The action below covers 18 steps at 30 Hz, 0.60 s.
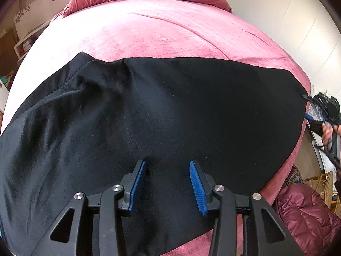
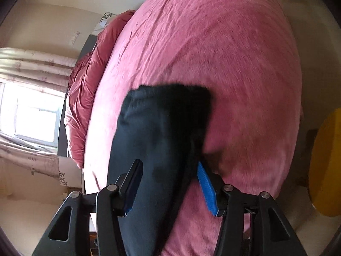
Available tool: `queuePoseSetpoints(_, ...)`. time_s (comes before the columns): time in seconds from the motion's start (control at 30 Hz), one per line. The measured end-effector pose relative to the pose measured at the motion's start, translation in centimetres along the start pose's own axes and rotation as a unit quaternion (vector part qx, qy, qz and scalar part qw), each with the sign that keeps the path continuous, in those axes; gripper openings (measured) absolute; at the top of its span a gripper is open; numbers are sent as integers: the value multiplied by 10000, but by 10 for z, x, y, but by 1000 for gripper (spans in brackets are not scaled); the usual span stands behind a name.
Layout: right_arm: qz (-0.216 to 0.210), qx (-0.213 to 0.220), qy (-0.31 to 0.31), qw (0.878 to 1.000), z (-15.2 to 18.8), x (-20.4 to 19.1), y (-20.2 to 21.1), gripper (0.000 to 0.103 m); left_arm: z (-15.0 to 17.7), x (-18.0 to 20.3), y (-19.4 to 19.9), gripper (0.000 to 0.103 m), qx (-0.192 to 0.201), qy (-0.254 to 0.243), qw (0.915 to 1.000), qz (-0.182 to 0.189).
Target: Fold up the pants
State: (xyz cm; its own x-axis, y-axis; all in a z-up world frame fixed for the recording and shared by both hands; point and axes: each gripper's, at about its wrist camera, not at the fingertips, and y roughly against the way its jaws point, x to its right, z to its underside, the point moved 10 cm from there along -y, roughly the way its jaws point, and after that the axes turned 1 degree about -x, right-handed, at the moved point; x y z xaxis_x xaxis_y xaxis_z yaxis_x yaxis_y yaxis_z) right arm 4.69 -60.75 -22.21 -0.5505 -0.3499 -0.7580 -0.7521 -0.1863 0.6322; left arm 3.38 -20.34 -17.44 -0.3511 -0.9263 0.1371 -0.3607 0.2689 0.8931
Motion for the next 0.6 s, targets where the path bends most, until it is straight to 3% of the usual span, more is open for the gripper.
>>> queuePoseSetpoints(0.17, -113, 37, -139, 9998, 8, 1, -5, 58, 0, -9, 1, 43, -12, 23, 10000, 34)
queuePoseSetpoints(0.6, -278, 70, -241, 9993, -22, -14, -23, 60, -2, -25, 1, 43, -67, 276, 9993, 225)
